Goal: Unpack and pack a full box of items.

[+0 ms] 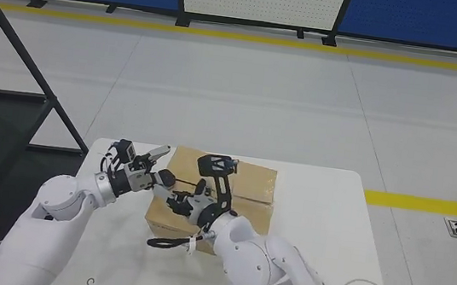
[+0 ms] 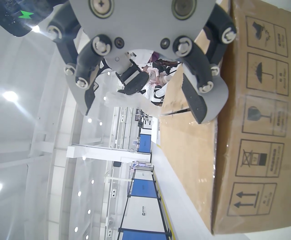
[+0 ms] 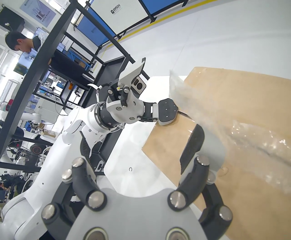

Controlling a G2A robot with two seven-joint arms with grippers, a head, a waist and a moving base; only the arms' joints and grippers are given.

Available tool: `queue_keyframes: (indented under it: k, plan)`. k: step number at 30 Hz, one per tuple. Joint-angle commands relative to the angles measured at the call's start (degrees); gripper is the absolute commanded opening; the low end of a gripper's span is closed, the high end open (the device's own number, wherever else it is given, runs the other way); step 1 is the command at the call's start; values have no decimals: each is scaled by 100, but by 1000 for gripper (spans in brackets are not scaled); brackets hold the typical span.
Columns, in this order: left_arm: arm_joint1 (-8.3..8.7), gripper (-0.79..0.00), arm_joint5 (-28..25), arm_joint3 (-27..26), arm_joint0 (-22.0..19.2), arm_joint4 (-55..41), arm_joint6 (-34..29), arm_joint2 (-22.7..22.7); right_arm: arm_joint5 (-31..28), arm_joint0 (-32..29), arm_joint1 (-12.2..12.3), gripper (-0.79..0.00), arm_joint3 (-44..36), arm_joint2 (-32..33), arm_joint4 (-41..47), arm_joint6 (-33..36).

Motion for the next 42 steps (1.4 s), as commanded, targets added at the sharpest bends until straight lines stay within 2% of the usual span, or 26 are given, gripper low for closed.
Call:
queue_keyframes:
  k: [1, 22, 34, 38, 42]
  plan:
    - [2, 0, -2, -1, -1, -6, -16, -2, -24, 66, -44, 0, 85, -48, 24, 21]
    - [24, 0, -116, 219, -70, -112, -50, -74, -599, 643, -491, 0, 721, -384, 341, 296]
    - [17, 0, -152, 231, -50, -151, -68, -27, -1235, 760, -680, 0, 828, -227, 534, -186]
    - [27, 0, -164, 172, -10, -164, -85, -48, -1350, 724, -687, 0, 734, -90, 479, -179]
    - [36, 0, -137, 123, 22, -160, -78, -64, -1385, 420, -561, 0, 305, 219, 193, 265]
